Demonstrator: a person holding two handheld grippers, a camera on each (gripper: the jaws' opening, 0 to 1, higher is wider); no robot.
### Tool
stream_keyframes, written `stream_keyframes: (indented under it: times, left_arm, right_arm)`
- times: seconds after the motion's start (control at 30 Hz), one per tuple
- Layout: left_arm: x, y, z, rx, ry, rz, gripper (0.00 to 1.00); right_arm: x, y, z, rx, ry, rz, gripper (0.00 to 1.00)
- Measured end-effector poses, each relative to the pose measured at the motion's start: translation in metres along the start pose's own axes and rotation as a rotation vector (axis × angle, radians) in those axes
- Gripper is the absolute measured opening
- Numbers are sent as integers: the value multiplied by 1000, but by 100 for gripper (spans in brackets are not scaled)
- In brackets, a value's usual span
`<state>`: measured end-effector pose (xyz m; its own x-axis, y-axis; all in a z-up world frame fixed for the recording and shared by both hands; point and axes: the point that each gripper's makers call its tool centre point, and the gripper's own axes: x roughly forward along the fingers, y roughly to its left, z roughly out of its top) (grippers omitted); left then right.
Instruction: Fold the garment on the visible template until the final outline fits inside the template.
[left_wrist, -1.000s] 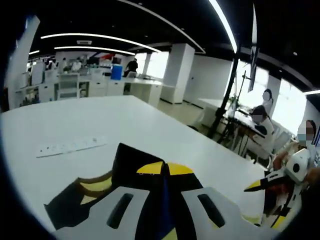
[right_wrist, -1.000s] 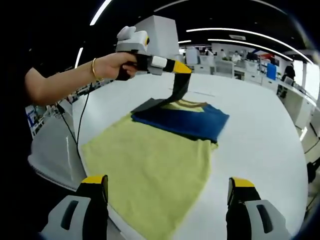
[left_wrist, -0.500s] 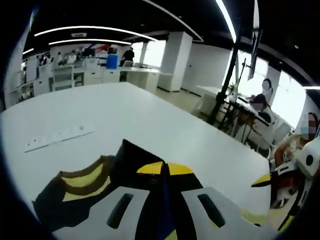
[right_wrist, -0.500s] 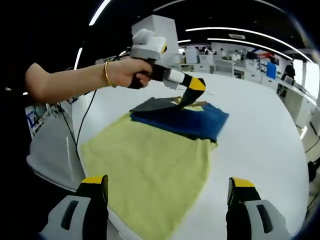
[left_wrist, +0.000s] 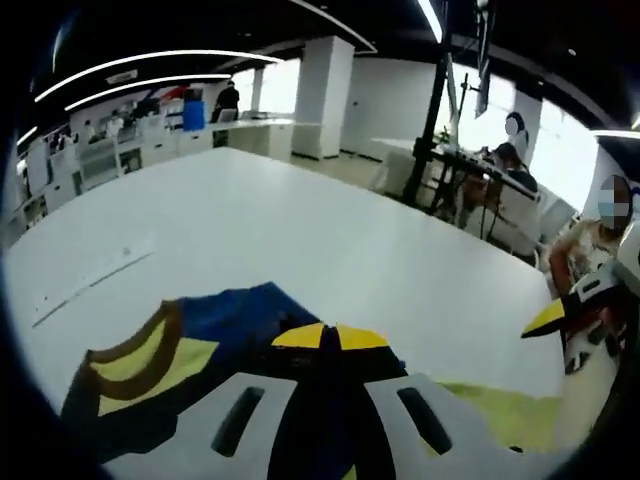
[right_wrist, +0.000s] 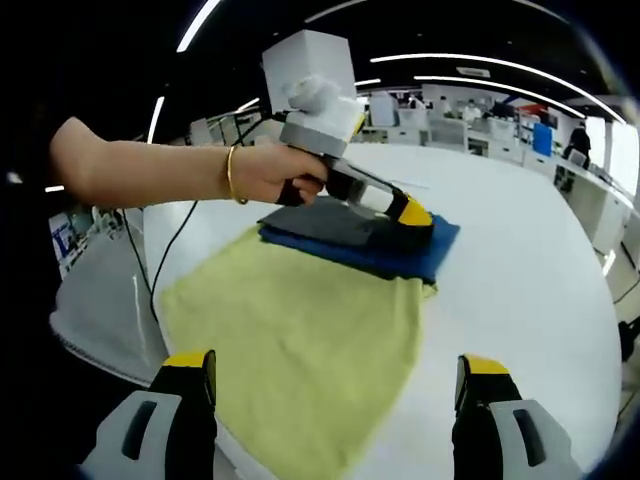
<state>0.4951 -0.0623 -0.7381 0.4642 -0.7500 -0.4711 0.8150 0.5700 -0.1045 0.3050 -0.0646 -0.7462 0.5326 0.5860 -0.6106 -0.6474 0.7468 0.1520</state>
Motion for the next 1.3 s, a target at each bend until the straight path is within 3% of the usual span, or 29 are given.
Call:
stream_keyframes:
  times: [0.07,0.3,0.67,1.07,1.3]
  left_arm:
    - [-2,-2,4,40,-8,-6,20]
    - [-26,-10,13,63,-50,-55,39]
    - [-79,2,4,78,-87,-9,74]
    - [-136,1,-21,66,-95,31,91]
    - [-160,-7,-47,102,-40,22,93]
  right_arm:
    - [0,1,0,-1,-1,4,99]
    - [3,6,3,-28,20,52,99]
    - [7,20,20,-96,21,129,99]
    - [4,37,14,-233,108,213,99]
    - [2,44,6,-270,144,235,99]
